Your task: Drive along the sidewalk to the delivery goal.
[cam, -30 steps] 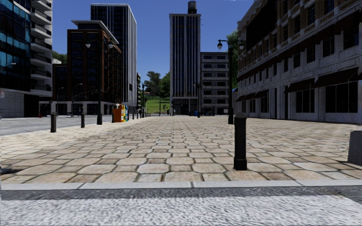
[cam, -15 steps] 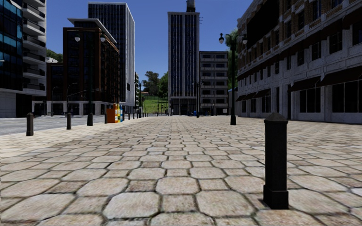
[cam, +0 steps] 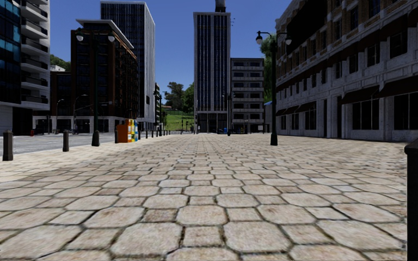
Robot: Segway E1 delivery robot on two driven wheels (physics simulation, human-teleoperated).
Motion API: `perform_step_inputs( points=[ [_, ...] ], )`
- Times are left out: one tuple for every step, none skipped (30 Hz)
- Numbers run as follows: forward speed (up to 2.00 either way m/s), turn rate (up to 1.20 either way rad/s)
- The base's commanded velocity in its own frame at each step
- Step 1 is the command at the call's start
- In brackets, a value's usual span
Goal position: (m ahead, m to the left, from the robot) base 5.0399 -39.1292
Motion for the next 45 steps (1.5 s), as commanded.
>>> perform_step_inputs(
  points=[
    [1.53, 0.00],
    [1.53, 0.00],
    [1.53, 0.00],
    [1.53, -0.03],
    [1.53, -0.19],
    [1.53, -0.19],
    [1.53, -0.34],
    [1.53, -0.40],
    [1.53, -0.46],
    [1.53, -0.46],
    [1.53, -0.47],
    [1.53, -0.47],
    [1.53, -0.48],
    [1.53, -0.48],
    [1.53, -0.48],
    [1.53, -0.52],
    [1.54, -0.59],
    [1.54, -0.59],
    [1.54, -0.64],
    [1.54, -0.67],
    [1.54, -0.67],
    [1.55, -0.67],
    [1.55, -0.68],
    [1.57, -0.68],
    [1.61, -0.68],
    [1.61, -0.68],
    [1.65, -0.68],
    [1.66, -0.68],
    [1.66, -0.68],
    [1.67, -0.68],
    [1.68, -0.68],
    [1.72, -0.68],
    [1.72, -0.68],
    [1.75, -0.68],
    [1.78, -0.68],
    [1.80, -0.69],
    [1.80, -0.69],
    [1.85, -0.76],
    [2.00, -0.79],
    [2.00, -0.80],
    [2.00, -0.80],
    [2.00, -0.80],
    [2.00, -0.80],
    [2.00, -0.80],
    [2.00, -0.80]
  ],
)
